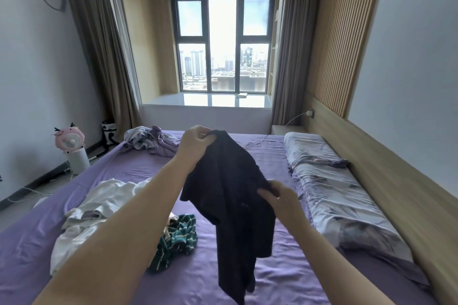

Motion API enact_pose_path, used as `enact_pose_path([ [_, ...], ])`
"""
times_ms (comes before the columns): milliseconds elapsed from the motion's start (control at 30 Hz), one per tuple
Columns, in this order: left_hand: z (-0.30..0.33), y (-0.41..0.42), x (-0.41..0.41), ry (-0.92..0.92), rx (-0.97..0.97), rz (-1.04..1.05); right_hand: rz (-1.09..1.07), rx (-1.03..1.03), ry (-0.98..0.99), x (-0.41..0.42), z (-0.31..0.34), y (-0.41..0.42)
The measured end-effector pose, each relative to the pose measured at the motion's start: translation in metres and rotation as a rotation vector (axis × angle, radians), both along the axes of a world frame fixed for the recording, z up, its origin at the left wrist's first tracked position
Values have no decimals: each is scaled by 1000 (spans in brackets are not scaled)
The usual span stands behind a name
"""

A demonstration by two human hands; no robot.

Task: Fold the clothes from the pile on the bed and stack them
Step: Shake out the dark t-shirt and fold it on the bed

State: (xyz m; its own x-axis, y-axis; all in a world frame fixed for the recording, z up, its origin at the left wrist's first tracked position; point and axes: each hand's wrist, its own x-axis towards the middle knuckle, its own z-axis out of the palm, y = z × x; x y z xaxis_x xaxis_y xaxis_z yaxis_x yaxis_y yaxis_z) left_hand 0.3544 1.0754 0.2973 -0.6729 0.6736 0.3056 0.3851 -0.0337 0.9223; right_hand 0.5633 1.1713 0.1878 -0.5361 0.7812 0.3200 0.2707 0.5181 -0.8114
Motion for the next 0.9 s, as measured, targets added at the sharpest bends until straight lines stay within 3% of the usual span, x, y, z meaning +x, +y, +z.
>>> enact_pose_path([
  [400,-70,-84,13,353,-284,-93,36,-24,3,74,7,-29],
  [567,-107,-85,17,548,-416,49,107,-115,-11,72,-10,-31],
  [767,-172,-36,3,449,-435,2,20,-214,-86,36,-65,0],
  [900,-230,15,-24,252,-497,-103,-67,-327,-223,1,-125,40],
])
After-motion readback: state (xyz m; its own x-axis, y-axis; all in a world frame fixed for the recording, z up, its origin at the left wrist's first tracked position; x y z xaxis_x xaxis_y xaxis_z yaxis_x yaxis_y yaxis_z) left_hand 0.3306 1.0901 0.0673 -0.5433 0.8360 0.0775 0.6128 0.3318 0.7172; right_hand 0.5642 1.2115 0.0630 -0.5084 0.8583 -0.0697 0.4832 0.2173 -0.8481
